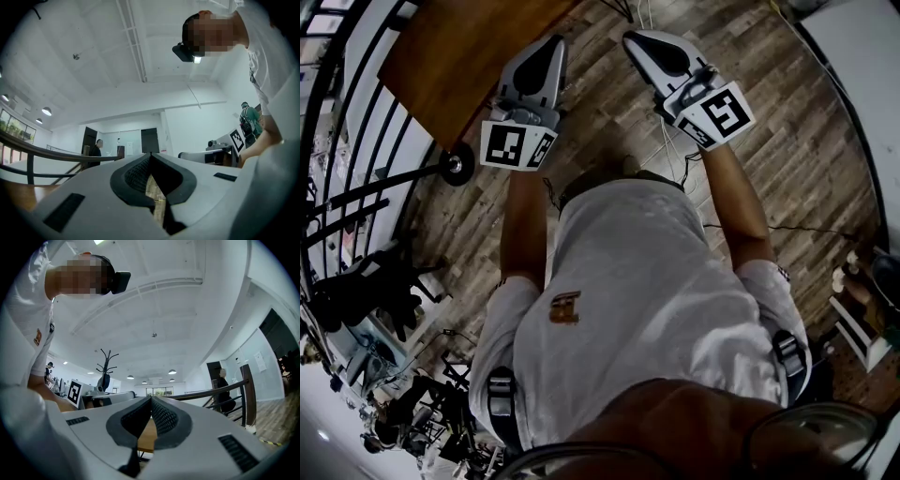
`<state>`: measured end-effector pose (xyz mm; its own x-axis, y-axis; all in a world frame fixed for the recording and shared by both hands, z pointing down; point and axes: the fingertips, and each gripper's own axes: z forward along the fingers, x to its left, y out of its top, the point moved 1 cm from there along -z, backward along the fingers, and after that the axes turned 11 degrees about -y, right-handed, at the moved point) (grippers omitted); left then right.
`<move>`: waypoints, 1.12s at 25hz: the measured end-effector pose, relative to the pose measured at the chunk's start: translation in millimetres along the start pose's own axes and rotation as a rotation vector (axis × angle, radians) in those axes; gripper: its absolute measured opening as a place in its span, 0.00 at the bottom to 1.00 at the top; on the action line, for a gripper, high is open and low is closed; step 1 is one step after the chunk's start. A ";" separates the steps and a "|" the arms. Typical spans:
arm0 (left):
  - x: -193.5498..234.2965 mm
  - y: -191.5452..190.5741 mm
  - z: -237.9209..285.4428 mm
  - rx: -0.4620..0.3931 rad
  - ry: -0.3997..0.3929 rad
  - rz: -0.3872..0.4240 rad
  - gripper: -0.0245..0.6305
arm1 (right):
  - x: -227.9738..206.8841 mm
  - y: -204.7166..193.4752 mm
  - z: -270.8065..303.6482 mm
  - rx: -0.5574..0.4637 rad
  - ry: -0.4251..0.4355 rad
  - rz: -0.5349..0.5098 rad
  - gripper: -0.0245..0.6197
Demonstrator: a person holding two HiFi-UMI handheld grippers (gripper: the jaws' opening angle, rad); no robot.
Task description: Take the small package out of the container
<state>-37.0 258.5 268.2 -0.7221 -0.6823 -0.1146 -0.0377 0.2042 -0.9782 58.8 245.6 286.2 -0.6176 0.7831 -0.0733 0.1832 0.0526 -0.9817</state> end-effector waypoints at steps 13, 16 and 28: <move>7.8 -1.6 15.9 -0.003 0.023 0.007 0.07 | -18.8 -2.8 9.7 0.008 0.028 0.005 0.09; 22.1 -8.8 24.2 -0.004 0.023 0.003 0.07 | -29.8 -7.6 21.4 0.012 0.026 0.005 0.09; 111.6 -36.0 72.9 -0.015 -0.001 -0.003 0.07 | -90.1 -24.7 103.1 0.031 0.003 -0.012 0.09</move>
<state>-65.9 123.8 278.0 -0.7211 -0.6836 -0.1122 -0.0503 0.2131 -0.9757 31.1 109.8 298.9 -0.6174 0.7843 -0.0611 0.1517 0.0425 -0.9875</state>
